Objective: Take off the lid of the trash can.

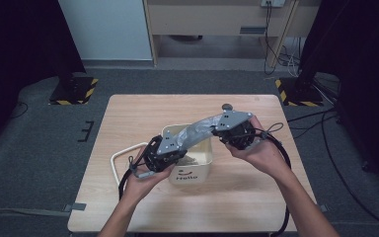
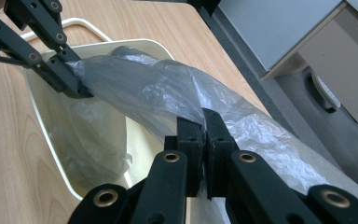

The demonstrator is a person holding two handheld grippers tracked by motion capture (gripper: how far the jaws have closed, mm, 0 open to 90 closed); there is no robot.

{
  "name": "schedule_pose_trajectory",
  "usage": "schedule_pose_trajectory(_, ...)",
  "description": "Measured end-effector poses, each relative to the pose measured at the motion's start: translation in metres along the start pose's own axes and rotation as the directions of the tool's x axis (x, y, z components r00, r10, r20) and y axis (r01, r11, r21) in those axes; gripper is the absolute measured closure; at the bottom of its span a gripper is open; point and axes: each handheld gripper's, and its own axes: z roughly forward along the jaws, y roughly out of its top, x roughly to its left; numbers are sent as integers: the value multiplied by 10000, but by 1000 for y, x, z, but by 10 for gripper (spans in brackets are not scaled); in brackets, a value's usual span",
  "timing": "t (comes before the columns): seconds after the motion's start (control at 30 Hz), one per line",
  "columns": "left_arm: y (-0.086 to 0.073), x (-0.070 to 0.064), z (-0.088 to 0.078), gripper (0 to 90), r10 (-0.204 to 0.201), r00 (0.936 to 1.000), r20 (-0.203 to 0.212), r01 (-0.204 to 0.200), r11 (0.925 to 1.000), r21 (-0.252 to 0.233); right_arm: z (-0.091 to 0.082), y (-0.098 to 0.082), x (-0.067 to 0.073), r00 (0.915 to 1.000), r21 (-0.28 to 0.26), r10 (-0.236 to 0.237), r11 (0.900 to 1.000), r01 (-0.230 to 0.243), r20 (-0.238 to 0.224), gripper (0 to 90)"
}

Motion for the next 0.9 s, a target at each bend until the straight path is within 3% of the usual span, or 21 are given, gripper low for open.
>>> schedule_pose_trajectory(0.07, 0, -1, -1, 799, -27, 10000, -82, 26, 9999, -117, 1, 2, 1, 10000, 38, -61, 10000, 61, -13, 889)
schedule_pose_trajectory(0.23, 0, 1, -6, 517, -172, 9984, -538, 147, 9989, -455, 1, 3, 2, 9997, 159, -214, 9996, 216, -111, 896)
schedule_pose_trajectory(0.37, 1, 7, -12, 420, -176, 9974, -695, 138, 9984, -548, 1, 2, 3, 9993, 221, -333, 9992, 337, -172, 898)
schedule_pose_trajectory(0.57, 9, 12, -21, 358, -104, 9955, -938, 34, 9972, -749, 0, 1, 3, 9990, 374, -369, 9986, 377, -241, 898)
schedule_pose_trajectory(0.8, 20, 12, -30, 355, 78, 9946, -1031, -196, 9932, -1144, -1, -2, 2, 9989, 491, -388, 9980, 401, -276, 898)
schedule_pose_trajectory(0.9, 25, 10, -29, 369, 347, 9941, -1025, -463, 9924, -1136, -1, -1, 3, 9985, 511, -434, 9977, 450, -331, 898)
